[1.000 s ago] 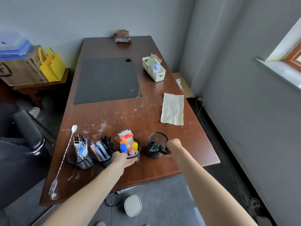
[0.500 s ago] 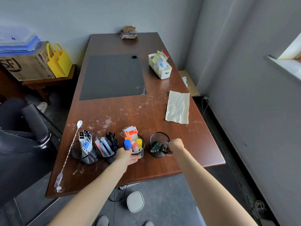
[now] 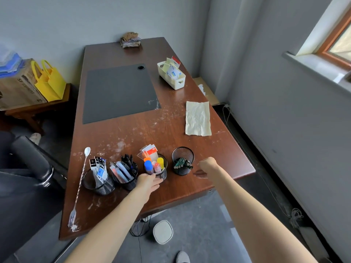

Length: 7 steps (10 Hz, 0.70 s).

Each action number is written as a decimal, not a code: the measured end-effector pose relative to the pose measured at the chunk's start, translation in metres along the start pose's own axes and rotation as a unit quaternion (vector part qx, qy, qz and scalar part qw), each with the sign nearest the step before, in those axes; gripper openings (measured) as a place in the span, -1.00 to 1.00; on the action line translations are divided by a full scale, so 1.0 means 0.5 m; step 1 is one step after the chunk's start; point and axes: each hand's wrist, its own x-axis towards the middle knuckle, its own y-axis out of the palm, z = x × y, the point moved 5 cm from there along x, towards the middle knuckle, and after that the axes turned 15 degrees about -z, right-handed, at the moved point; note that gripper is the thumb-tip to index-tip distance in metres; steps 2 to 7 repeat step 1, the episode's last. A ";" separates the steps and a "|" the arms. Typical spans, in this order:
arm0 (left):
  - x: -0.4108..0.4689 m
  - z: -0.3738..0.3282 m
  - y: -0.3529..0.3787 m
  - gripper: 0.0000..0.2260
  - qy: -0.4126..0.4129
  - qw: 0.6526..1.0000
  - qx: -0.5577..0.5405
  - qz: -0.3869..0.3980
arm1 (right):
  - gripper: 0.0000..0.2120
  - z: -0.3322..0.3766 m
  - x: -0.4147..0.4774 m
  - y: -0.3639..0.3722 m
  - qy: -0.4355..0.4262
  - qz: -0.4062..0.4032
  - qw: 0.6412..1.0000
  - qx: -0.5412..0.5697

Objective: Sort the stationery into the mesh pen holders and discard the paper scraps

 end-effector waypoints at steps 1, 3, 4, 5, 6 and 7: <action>0.001 0.013 -0.017 -0.67 -0.048 0.995 0.091 0.009 | -0.79 -0.026 -0.027 0.003 0.006 0.002 1.000 -0.009; 0.001 0.013 -0.017 -0.67 -0.048 0.995 0.091 0.009 | -0.79 -0.026 -0.027 0.003 0.006 0.002 1.000 -0.009; 0.001 0.013 -0.017 -0.67 -0.048 0.995 0.091 0.009 | -0.79 -0.026 -0.027 0.003 0.006 0.002 1.000 -0.009; 0.001 0.013 -0.017 -0.67 -0.048 0.995 0.091 0.009 | -0.79 -0.026 -0.027 0.003 0.006 0.002 1.000 -0.009; 0.001 0.013 -0.017 -0.67 -0.048 0.995 0.091 0.009 | -0.79 -0.026 -0.027 0.003 0.006 0.002 1.000 -0.009; 0.001 0.013 -0.017 -0.67 -0.048 0.995 0.091 0.009 | -0.79 -0.026 -0.027 0.003 0.006 0.002 1.000 -0.009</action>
